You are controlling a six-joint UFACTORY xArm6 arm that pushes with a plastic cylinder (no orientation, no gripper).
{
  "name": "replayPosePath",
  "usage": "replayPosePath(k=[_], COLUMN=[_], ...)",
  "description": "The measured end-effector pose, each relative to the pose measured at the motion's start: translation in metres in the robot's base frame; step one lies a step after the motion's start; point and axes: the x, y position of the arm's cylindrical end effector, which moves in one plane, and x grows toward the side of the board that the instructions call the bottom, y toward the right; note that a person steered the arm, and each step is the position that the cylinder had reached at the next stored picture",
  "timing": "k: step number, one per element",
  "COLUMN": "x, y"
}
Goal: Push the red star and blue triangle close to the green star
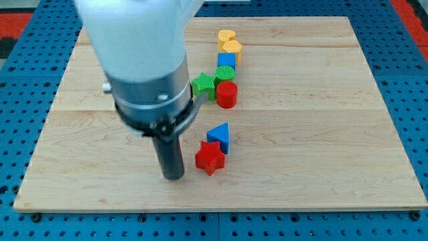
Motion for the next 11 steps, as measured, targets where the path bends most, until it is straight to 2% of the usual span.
replayPosePath(k=[1,2,3,5,7,8,9,11], x=[0.0,0.032,0.027,-0.092,-0.05,-0.062,-0.1,-0.114], y=[0.035,0.037,0.1,0.044,0.018,-0.011,-0.016,-0.037])
